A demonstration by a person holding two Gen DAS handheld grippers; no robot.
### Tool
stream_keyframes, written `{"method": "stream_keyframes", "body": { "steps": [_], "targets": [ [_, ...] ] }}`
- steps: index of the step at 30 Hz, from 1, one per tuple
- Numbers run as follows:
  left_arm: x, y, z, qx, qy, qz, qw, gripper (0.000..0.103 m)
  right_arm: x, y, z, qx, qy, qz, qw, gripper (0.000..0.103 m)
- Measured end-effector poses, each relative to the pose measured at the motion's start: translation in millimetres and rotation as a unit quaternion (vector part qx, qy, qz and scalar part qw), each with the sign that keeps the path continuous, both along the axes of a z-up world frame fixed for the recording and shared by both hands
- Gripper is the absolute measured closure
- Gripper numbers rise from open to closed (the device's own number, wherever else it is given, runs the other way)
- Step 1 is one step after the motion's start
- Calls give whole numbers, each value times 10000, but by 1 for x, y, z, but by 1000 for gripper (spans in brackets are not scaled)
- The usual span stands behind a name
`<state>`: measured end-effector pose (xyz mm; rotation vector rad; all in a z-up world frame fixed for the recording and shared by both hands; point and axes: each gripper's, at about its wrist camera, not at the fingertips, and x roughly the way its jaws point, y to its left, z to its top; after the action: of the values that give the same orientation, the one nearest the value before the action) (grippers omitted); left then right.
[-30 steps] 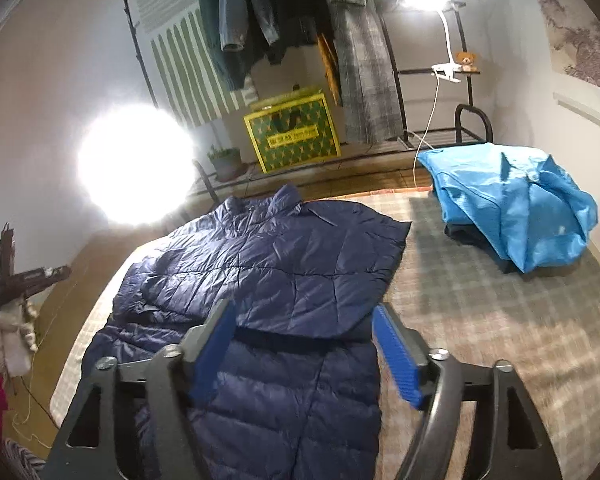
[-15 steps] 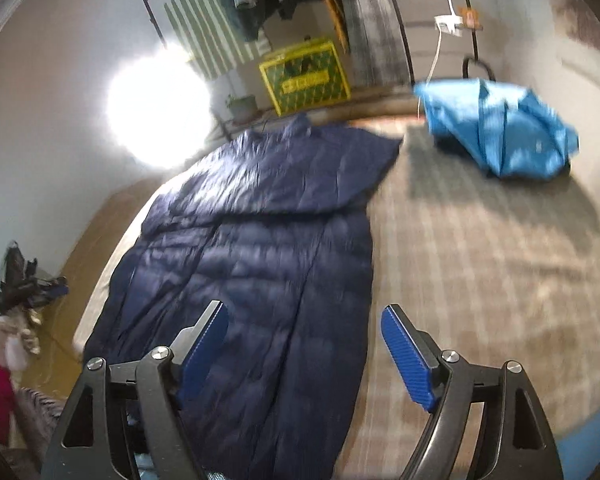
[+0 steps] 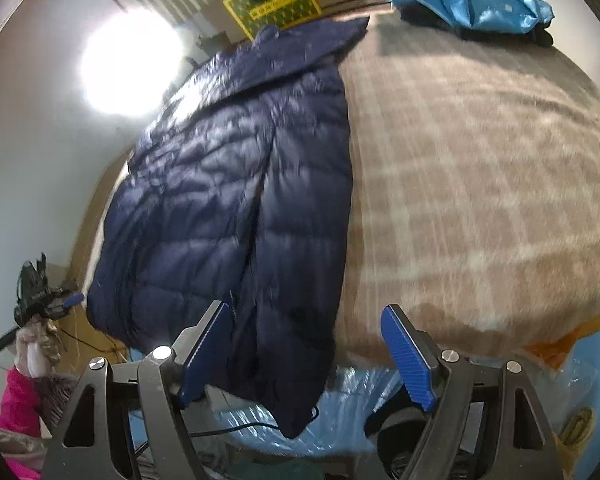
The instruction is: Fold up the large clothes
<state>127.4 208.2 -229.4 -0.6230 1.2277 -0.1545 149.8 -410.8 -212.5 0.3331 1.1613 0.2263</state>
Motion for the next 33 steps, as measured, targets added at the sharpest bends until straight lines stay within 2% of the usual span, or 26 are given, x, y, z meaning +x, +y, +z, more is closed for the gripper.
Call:
{"method": "stream_keyframes", "body": {
  "steps": [4, 9, 16, 17, 18, 22, 24, 28, 29, 30, 31, 33],
  "targets": [
    [-7, 3, -10, -129, 97, 30, 9999, 43, -4, 9, -20, 120, 288, 128, 9994, 22],
    [-8, 5, -29, -492, 319, 109, 9982, 43, -3, 22, -40, 66, 435, 328, 9985, 22],
    [-6, 0, -32, -555, 300, 40, 9980, 44, 0, 21, -47, 532, 485, 376, 9967, 23],
    [-6, 0, -32, -570, 302, 47, 9979, 45, 0, 21, -49, 666, 520, 398, 9956, 29],
    [-7, -1, -33, -582, 312, 42, 9978, 51, 0, 21, -50, 790, 556, 447, 9943, 33],
    [-11, -4, -33, -566, 270, -31, 9980, 71, -1, 31, -50, 795, 531, 689, 9930, 39],
    [-13, -6, -30, -570, 199, -44, 9982, 75, -1, 37, -48, 847, 515, 803, 9918, 41],
    [-12, -11, -26, -471, 138, -120, 9987, 75, -1, 45, -48, 830, 506, 946, 9908, 42],
    [-11, -13, -24, -407, 89, -176, 9990, 80, -1, 48, -48, 827, 507, 975, 9905, 47],
    [-11, -16, -20, -393, 1, -244, 9989, 93, -1, 49, -47, 853, 522, 1006, 9899, 63],
    [-11, -18, -15, -410, -106, -288, 9987, 94, 0, 53, -46, 963, 551, 1042, 9883, 69],
    [-11, -19, -4, -428, -325, -257, 9982, 96, -1, 53, -40, 1090, 476, 1070, 9871, 87]
  ]
}}
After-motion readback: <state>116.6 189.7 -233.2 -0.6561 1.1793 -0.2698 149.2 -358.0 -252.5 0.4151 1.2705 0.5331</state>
